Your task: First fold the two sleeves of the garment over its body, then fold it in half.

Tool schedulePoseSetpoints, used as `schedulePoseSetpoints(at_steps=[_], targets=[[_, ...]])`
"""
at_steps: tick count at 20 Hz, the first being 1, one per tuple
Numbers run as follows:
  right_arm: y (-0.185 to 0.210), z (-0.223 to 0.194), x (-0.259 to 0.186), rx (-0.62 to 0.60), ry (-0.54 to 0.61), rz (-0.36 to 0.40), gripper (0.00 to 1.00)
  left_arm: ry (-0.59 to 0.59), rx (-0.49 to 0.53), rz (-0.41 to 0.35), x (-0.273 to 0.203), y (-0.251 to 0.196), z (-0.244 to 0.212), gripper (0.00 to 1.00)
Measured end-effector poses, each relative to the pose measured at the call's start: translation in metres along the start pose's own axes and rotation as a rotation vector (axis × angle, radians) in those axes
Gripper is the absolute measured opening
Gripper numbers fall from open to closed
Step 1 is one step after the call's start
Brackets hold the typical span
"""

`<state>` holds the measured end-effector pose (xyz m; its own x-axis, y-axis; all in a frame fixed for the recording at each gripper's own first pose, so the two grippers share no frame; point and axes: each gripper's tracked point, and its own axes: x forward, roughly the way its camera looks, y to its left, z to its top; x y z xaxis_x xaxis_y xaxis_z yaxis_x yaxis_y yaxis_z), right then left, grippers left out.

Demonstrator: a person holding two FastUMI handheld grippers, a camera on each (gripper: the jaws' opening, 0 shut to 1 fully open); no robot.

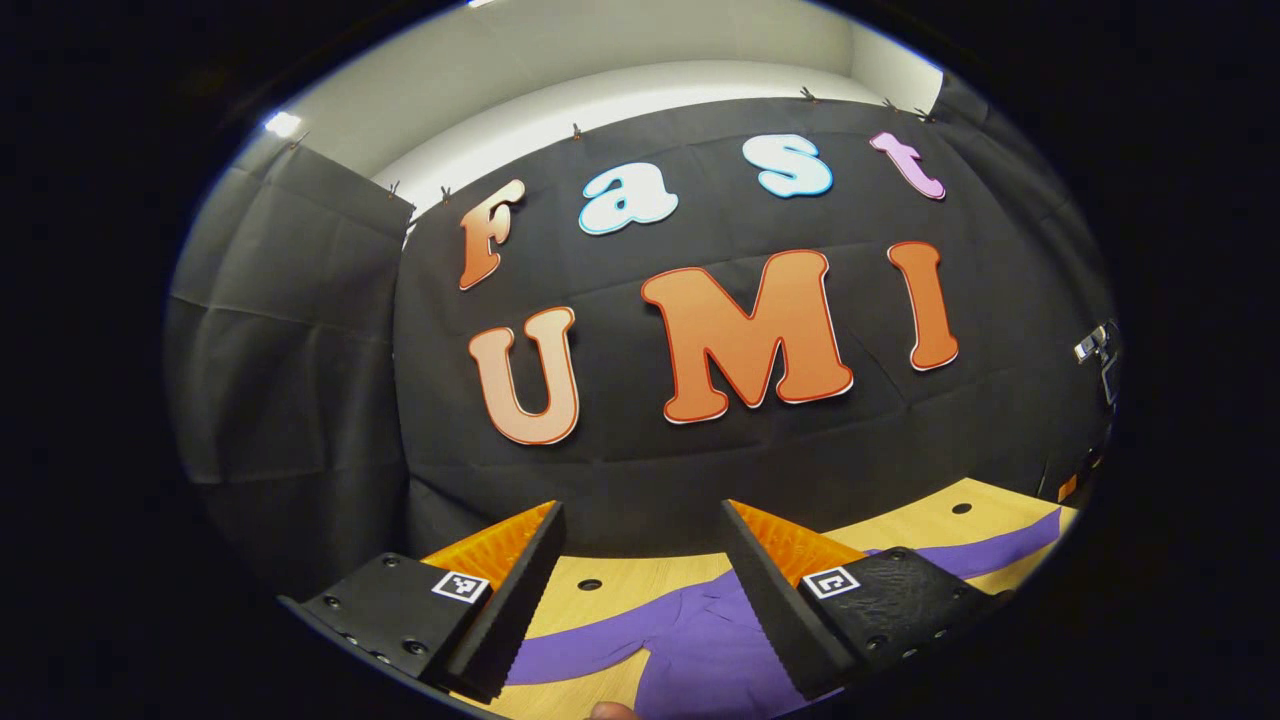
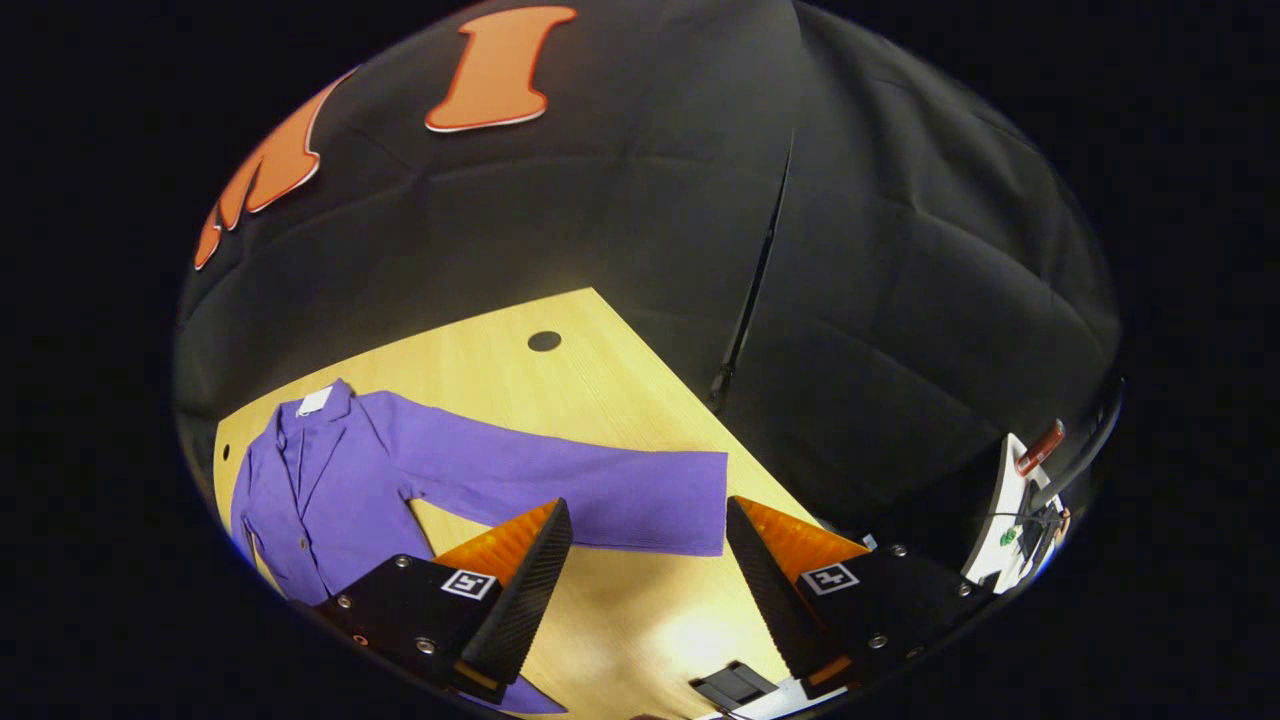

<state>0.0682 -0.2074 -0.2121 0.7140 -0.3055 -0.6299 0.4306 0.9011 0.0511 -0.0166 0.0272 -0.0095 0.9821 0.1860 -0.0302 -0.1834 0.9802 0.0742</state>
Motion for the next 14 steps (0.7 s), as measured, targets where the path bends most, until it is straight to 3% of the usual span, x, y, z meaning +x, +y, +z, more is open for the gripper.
schedulePoseSetpoints(at_steps=[6, 14], targets=[[-0.037, -0.018, 0.055, 0.043, 0.185, -0.034, 0.95, 0.036, 0.022, 0.057, -0.007, 0.002, -0.006, 1.00], [-0.042, -0.052, 0.112, 0.112, 0.435, -0.013, 0.94, 0.093, 0.079, 0.108, -0.021, -0.002, -0.016, 0.98]])
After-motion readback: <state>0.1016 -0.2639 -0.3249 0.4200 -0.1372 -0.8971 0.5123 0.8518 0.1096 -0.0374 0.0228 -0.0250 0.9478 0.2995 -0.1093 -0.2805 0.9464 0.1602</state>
